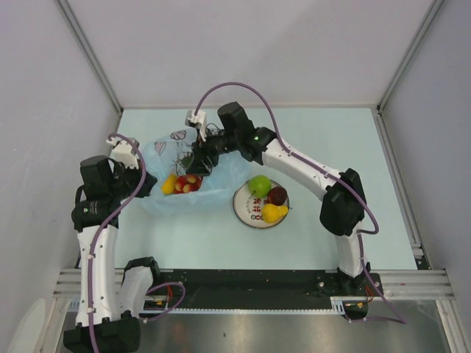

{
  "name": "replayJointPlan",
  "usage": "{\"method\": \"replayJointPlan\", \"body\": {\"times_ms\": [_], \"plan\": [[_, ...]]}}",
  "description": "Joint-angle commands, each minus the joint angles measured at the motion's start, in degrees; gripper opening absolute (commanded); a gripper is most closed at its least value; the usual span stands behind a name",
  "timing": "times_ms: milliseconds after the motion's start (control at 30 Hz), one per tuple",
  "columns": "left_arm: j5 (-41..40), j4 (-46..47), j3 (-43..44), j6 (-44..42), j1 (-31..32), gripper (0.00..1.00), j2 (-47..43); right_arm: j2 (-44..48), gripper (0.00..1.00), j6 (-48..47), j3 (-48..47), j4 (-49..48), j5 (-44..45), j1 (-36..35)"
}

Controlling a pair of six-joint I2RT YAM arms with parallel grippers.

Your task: Take the fake fruits out of the plastic bag

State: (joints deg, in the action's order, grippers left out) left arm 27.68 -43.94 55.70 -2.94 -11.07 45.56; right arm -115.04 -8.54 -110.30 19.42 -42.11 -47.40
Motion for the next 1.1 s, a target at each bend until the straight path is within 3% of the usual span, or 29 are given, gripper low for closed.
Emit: {"method": "replayJointPlan", "body": {"times_ms": [0, 100, 333, 367, 467, 600, 800, 833, 867, 900, 1067], "plan": [[2.3, 2.0, 0.4, 2.0, -1.0, 0.04, -0.1, -1.6, 0.35, 10.5, 4.3, -8.2, -5.6, 0.5], [2.6, 1.1, 1.0, 2.3, -1.1, 0.04, -0.3, -5.4, 0.36, 16.5, 1.1, -13.3, -3.0, 0.7], [1.8, -2.6, 5.0, 1.6, -1.8, 0.03, -0.9, -16.9, 0.41, 28.6, -19.5, -22.1, 0.9, 1.2], [1.6, -2.8, 5.6, 1.5, -2.0, 0.03, -1.0, -17.6, 0.42, 33.7, -21.5, -26.1, 0.7, 1.5], [1.7, -3.0, 6.3, 1.8, -3.1, 0.02, -1.4, -16.1, 0.44, 37.3, -21.9, -29.3, 1.8, 2.0], [1.7, -2.7, 6.0, 2.3, -4.7, 0.02, -1.5, -10.7, 0.45, 47.8, -15.7, -35.3, -1.3, 2.6], [2.6, -2.4, 5.8, 2.6, -5.8, 0.02, -0.7, -9.9, 0.48, 51.9, -16.0, -41.9, -5.7, 2.2], [2.6, -2.5, 6.0, 2.5, -6.0, 0.01, -0.7, -11.0, 0.51, 52.1, -18.0, -41.3, -5.6, 2.2], [2.6, -2.5, 6.1, 2.6, -6.1, 0.02, -0.6, -11.9, 0.61, 52.7, -18.9, -40.7, -5.4, 2.3], [2.6, -2.5, 6.3, 2.6, -6.2, 0.01, -0.4, -12.5, 0.62, 53.3, -19.6, -40.4, -5.8, 2.4], [2.4, -2.6, 7.4, 2.5, -6.2, 0.01, 0.1, -12.3, 0.51, 45.3, -12.0, -40.1, -12.7, 2.1]]}}
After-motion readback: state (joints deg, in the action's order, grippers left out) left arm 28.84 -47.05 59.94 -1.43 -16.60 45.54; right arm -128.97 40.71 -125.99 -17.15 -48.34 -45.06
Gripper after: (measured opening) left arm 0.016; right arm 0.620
